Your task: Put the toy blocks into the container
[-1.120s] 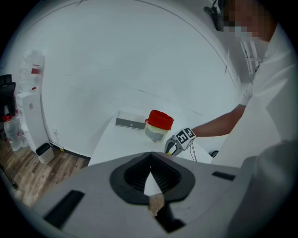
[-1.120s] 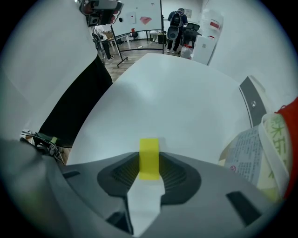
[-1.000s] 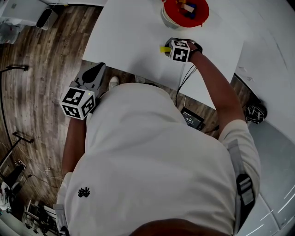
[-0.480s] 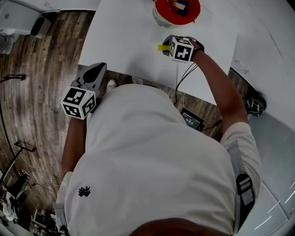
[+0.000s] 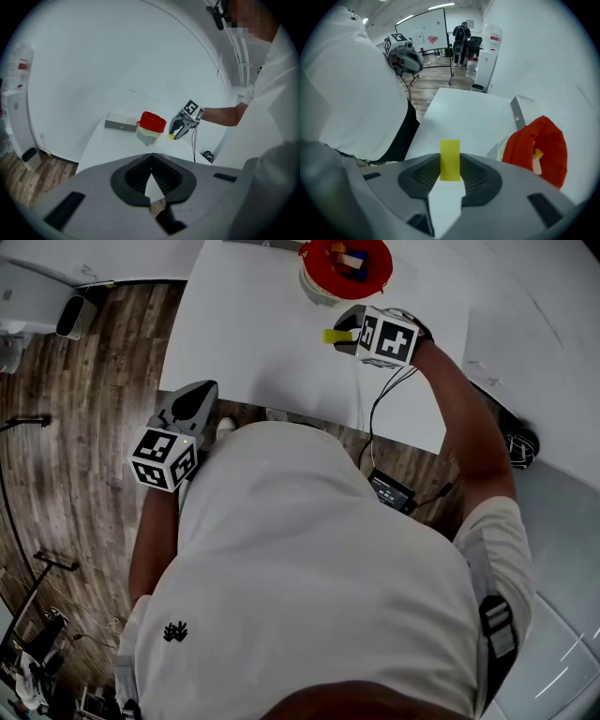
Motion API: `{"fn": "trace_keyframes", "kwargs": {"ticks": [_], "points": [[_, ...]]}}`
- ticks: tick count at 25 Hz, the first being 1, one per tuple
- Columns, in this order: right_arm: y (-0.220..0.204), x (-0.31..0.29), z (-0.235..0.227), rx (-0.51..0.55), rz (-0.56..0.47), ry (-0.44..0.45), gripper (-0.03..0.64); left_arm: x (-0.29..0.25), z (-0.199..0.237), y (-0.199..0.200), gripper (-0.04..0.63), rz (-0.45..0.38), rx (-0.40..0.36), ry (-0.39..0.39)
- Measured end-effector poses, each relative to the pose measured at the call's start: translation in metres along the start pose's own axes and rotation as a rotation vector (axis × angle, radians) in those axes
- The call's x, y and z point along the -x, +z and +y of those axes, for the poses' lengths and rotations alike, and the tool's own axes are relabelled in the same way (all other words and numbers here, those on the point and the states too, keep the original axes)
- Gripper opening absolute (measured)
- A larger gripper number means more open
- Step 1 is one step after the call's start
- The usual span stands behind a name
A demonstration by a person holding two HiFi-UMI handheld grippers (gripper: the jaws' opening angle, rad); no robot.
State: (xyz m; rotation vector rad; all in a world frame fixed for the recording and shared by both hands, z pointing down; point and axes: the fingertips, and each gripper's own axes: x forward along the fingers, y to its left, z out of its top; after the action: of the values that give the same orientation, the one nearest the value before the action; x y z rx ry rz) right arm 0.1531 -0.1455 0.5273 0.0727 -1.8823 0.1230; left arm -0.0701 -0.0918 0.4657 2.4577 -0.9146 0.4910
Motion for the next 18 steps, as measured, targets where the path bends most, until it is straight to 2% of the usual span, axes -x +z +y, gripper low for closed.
{"fn": "trace_keyframes", "kwargs": {"ticks": [5, 10, 14, 18], "points": [[0.004, 0.033, -0.031, -0.027, -0.033, -0.043, 0.129, -0.008, 0.005, 0.0, 0.008, -0.006, -0.004, -0.003], [0.003, 0.061, -0.08, -0.054, -0.049, -0.115, 0.129, -0.009, 0.01, 0.002, 0.008, -0.007, 0.0, 0.004], [-0.017, 0.063, -0.108, -0.079, -0.032, -0.161, 0.129, -0.007, 0.0, -0.008, 0.008, -0.004, -0.001, 0.021], [-0.028, 0.061, -0.155, -0.119, 0.004, -0.162, 0.129, -0.005, 0.007, 0.0, 0.008, 0.007, 0.021, 0.045]]}}
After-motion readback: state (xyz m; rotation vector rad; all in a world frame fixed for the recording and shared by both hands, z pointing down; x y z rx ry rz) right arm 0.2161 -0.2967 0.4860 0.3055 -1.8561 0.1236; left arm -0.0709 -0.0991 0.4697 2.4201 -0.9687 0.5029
